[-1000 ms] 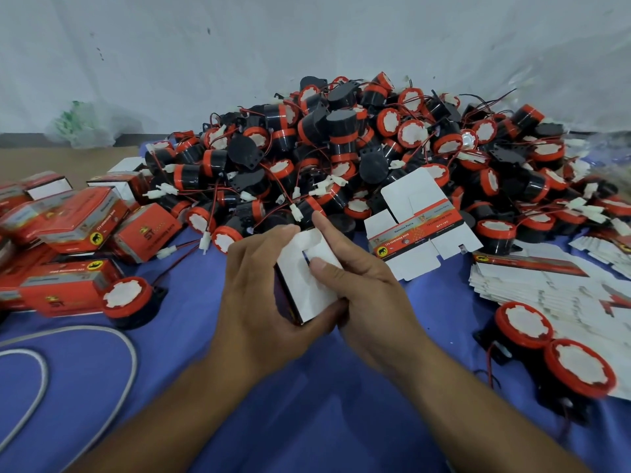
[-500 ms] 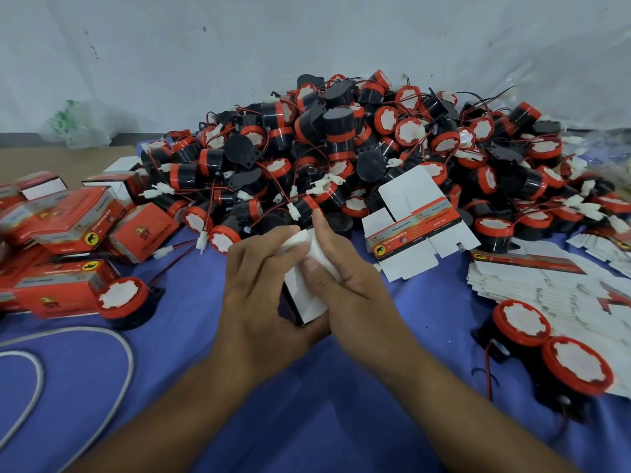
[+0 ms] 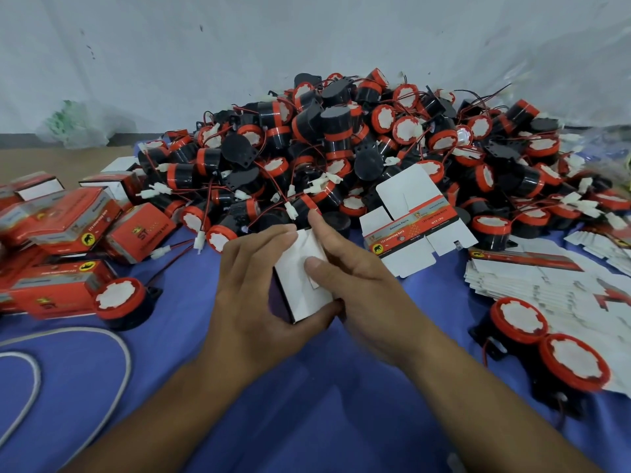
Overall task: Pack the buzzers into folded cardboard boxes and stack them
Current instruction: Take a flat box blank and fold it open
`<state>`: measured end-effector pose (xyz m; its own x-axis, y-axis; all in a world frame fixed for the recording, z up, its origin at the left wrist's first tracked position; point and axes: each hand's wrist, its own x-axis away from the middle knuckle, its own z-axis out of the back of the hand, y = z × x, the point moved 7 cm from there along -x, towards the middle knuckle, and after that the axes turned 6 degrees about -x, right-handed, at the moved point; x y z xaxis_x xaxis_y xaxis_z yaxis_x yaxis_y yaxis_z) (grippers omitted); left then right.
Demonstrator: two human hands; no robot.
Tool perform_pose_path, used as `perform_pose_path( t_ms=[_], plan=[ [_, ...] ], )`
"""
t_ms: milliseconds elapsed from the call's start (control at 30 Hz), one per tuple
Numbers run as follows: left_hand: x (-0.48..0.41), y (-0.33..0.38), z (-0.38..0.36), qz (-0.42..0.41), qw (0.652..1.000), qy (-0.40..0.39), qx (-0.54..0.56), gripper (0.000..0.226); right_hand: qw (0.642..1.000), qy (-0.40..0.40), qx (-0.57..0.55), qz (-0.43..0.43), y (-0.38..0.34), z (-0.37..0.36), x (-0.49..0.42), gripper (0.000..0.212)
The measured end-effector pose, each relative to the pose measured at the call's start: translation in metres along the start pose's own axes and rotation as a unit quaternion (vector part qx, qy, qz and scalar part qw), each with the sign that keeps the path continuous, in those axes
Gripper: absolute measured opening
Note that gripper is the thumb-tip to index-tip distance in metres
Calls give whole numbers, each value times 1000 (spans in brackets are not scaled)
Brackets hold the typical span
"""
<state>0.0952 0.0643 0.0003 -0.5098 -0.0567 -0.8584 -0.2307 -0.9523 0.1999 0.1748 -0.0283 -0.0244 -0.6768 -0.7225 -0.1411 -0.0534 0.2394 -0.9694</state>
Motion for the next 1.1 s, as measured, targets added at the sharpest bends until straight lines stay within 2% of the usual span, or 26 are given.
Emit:
perform_pose_path(
  t_ms=[100,233,333,467,567,633,700,800,833,867,933,967,1033,1100],
  plan=[
    [2,0,1,-7,1000,1,15,70,993,-18,-103,-58,8,3,-2,71],
    [3,2,-2,-31,999,-4,21,68,997,-26,-48,-60,10,7,-1,47],
    [2,0,-1,-21,999,-3,27,70,998,-2,-41,-53,10,10,-3,52],
    [2,-8,0,35,999,-16,25,74,993,32,-83,-83,8,19,-5,64],
    [3,-4,-3,10,999,-25,18,74,997,20,-40,-62,5,22,-3,36],
    [4,0,-8,-15,999,-31,14,74,999,28,1,-37,3,22,-2,26],
    [5,1,-14,-20,998,-53,21,78,999,32,42,-10,-1,21,-2,25],
    [4,-3,-20,-9,995,-91,43,89,993,36,111,25,-10,20,-2,38],
    [4,-4,-20,-8,994,-98,57,90,981,39,184,53,-14,22,-2,43],
    [6,-5,-20,-9,992,-101,68,86,953,39,287,88,-20,23,-1,46],
    [9,-11,-18,-26,991,-114,67,75,855,16,487,178,-27,16,1,44],
    [11,-16,-18,-37,989,-131,50,69,806,-10,552,211,-26,9,2,39],
    [13,-28,-24,-56,984,-170,-2,60,733,-63,638,229,-16,-3,1,34],
    [17,-38,-33,-51,977,-202,-39,54,689,-101,689,198,-2,-7,-2,36]
  ],
)
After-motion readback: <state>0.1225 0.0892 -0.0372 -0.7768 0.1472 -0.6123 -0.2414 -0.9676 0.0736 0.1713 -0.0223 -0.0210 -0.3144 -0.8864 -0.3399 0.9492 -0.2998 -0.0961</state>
